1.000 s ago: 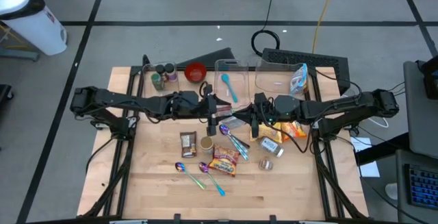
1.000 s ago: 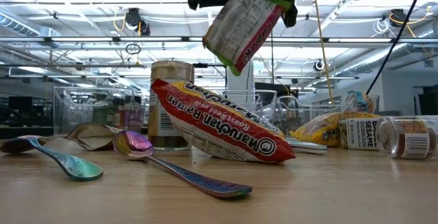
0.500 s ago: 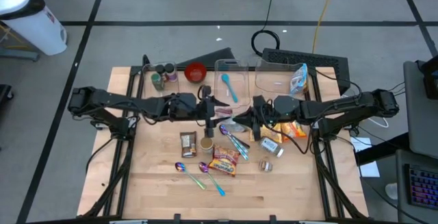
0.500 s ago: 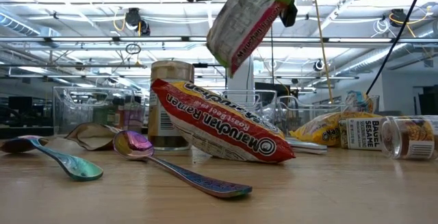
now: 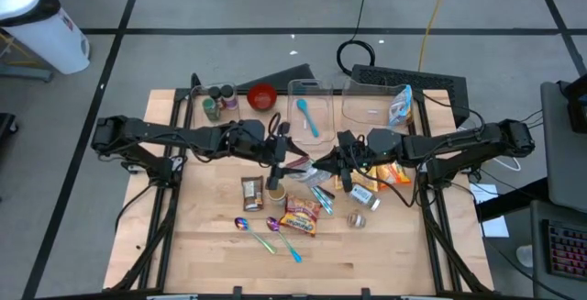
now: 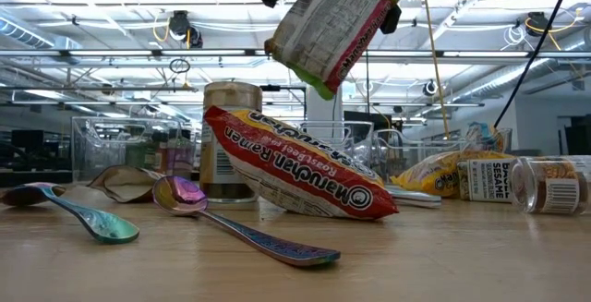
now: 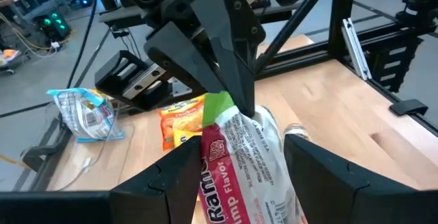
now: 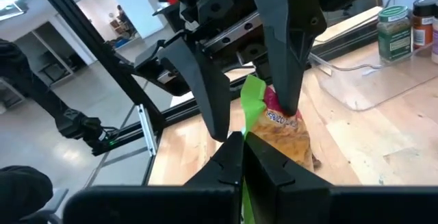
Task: Pick & Place Food Item
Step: Put the yellow and green noodle pack into the right transparent bin
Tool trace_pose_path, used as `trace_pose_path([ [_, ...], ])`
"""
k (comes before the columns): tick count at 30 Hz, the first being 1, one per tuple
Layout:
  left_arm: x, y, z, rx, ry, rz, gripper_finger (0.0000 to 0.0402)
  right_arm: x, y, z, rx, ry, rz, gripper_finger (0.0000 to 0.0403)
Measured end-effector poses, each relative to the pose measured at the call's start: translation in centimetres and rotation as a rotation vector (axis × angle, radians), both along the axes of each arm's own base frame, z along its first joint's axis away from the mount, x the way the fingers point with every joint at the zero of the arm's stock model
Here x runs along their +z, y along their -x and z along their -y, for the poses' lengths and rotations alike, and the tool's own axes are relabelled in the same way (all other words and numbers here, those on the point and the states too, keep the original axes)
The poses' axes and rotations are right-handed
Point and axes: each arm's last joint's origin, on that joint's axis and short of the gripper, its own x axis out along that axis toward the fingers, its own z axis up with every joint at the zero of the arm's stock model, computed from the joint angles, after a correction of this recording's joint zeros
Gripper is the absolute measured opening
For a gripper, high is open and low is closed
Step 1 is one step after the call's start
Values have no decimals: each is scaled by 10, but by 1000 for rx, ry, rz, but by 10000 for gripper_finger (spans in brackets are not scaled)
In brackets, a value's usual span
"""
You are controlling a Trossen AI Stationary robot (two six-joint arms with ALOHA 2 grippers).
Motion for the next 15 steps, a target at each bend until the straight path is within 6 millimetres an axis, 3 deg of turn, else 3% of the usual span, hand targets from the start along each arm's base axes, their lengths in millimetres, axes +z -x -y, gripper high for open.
trace_pose_path([
  [6,0,0,0,5,15,-6,174,0,0,0,0,0,0,0],
  [15,1,0,-1,29,4,7,20,0,0,0,0,1,2,0],
])
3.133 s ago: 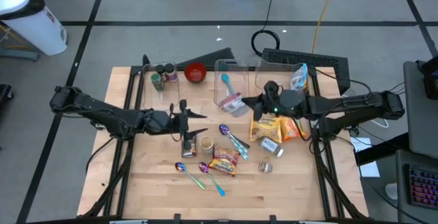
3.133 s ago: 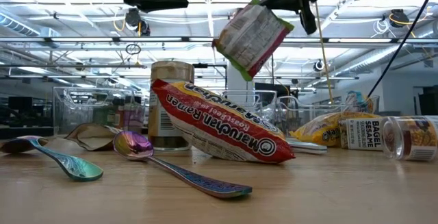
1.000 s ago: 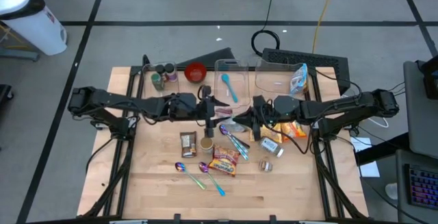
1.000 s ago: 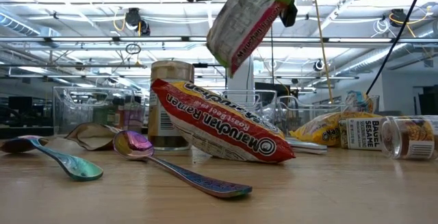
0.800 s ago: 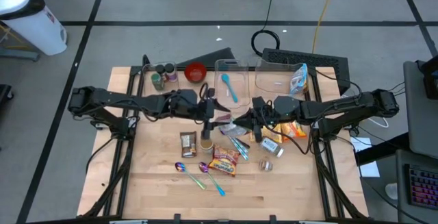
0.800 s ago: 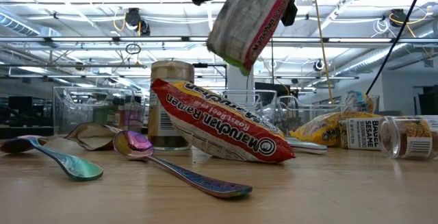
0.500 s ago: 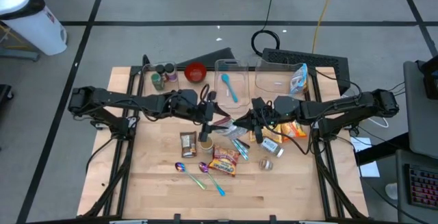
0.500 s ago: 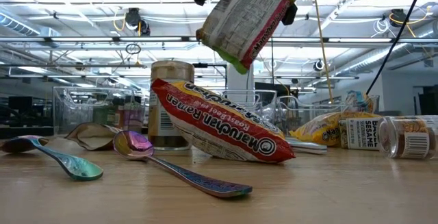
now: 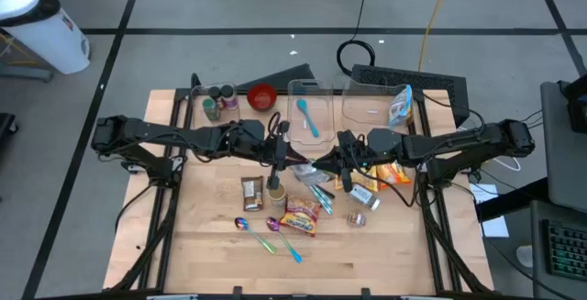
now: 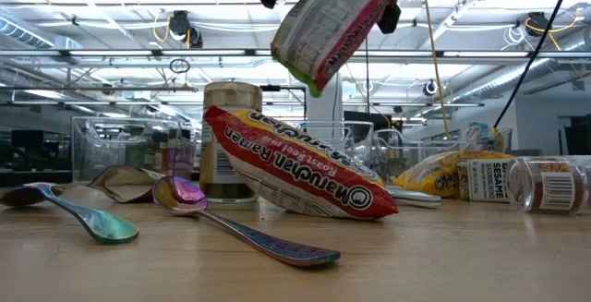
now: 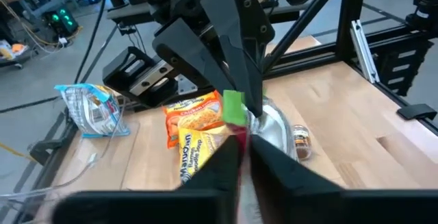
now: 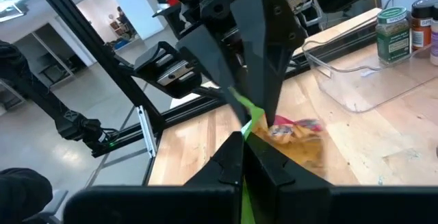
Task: Pick & Place Food Item
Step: Put the yellow and green noodle pack into the right transparent bin
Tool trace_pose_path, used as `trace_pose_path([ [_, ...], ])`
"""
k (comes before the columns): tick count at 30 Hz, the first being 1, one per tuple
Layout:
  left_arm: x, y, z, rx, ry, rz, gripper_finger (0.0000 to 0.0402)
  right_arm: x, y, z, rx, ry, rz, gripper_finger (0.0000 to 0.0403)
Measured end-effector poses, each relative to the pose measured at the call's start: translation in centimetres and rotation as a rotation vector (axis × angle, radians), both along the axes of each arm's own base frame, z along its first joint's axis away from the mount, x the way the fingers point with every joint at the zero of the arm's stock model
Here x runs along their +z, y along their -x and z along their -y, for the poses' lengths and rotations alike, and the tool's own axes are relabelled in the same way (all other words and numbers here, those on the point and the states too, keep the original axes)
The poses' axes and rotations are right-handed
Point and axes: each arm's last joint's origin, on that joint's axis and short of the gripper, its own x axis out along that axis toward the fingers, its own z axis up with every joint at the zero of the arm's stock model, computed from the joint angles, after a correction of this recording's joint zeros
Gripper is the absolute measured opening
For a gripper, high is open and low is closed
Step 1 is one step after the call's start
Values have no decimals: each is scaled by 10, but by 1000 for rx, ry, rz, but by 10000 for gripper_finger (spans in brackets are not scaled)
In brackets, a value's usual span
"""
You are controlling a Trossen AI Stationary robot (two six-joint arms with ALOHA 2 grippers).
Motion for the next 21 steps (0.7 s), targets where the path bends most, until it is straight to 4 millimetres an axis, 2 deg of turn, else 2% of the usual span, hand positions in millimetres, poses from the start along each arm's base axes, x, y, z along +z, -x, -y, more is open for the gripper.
trace_pose_path([
  [7,2,-1,1,-14,-39,26,4,1,0,-1,37,70,23,3],
  [10,2,-1,1,-17,-49,28,4,4,0,-1,38,96,57,19],
  [16,2,0,0,-16,-63,25,3,12,6,0,43,210,99,95],
  [21,1,0,-4,-4,-64,21,2,18,13,3,36,241,107,167],
])
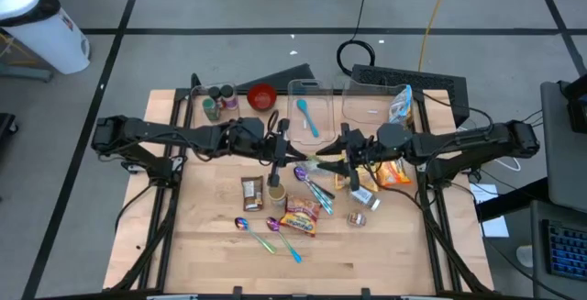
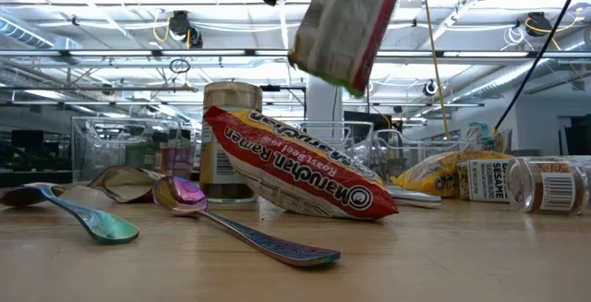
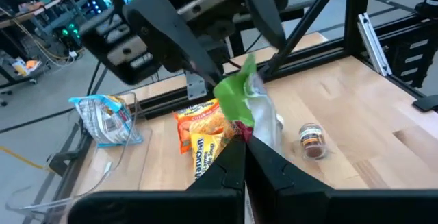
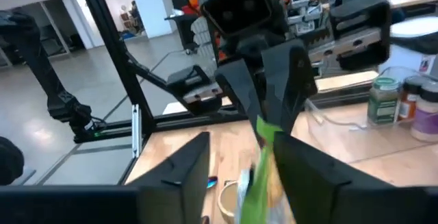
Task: Pick & Place Food Item
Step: Put the yellow and green noodle pack into the right transparent bin
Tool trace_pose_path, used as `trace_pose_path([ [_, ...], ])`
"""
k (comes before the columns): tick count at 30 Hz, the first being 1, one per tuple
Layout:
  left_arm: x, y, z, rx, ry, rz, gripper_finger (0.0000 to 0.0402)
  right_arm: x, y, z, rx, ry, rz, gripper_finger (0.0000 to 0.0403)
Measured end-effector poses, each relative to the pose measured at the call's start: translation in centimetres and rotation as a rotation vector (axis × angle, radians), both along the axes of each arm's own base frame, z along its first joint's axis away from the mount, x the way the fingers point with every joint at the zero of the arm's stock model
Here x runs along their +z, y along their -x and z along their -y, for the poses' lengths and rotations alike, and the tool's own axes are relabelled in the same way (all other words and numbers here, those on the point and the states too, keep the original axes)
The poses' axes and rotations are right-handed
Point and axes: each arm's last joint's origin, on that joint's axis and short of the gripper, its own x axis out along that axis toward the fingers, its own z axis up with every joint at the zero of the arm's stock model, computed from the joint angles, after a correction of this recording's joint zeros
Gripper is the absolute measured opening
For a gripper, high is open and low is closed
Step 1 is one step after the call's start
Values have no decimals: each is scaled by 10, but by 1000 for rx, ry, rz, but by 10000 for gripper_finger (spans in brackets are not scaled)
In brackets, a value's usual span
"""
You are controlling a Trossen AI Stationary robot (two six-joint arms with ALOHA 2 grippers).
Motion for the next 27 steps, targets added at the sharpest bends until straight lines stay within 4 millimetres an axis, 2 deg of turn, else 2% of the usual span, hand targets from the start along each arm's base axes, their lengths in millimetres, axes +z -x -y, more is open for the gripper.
trace_pose_path([
  [4,0,0,-4,11,1,-1,2,-2,3,0,1,24,-36,205],
  [8,1,0,-5,15,2,6,1,-7,5,1,-38,57,-92,222],
  [15,1,0,-7,26,19,7,1,-10,6,0,-59,66,-124,217],
  [20,1,0,-12,96,27,7,0,-10,6,-5,-46,67,-128,211],
  [27,3,-1,-13,101,33,34,0,-15,7,-7,-145,118,-180,210],
])
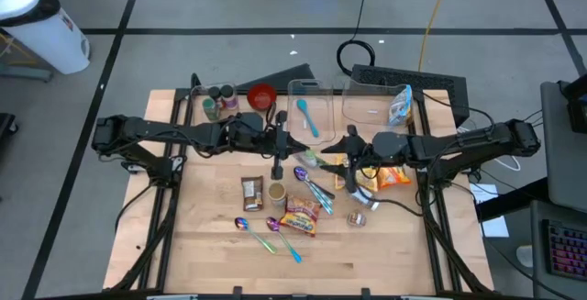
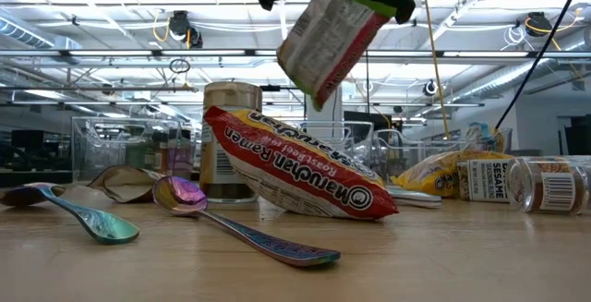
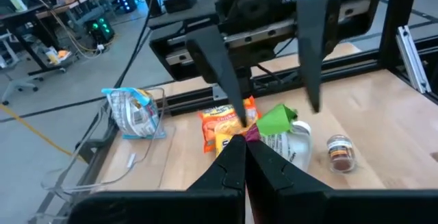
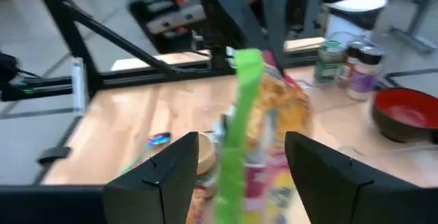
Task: Pick & Place Food Item
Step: Put the yellow and green noodle pack into the right transparent bin
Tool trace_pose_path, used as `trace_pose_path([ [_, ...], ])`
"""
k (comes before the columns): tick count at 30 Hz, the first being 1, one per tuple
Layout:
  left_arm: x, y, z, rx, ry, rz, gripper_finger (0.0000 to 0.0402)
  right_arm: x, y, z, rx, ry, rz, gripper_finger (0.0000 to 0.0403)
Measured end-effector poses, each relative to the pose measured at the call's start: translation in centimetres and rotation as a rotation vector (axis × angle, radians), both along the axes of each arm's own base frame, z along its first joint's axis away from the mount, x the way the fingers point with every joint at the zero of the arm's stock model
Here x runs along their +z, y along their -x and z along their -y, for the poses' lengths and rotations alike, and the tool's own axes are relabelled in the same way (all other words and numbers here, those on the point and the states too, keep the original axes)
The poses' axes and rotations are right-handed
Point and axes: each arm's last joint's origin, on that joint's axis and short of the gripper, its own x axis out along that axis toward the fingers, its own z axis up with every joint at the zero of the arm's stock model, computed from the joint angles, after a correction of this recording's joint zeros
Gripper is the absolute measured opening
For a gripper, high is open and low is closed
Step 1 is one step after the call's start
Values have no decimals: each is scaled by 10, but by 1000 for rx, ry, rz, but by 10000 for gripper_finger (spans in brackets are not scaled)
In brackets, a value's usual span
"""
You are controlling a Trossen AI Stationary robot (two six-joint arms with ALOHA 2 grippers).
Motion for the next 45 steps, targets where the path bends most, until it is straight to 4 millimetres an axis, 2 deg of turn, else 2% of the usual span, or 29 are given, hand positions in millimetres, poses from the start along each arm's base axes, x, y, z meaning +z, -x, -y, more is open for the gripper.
trace_pose_path([
  [17,3,-1,0,-4,15,31,0,-11,-10,-1,-20,10,-41,202],
  [32,1,0,0,-3,20,15,0,-7,-11,-1,-15,24,1,58],
  [45,1,0,0,-5,21,15,0,-7,-11,-1,-16,24,2,11],
])
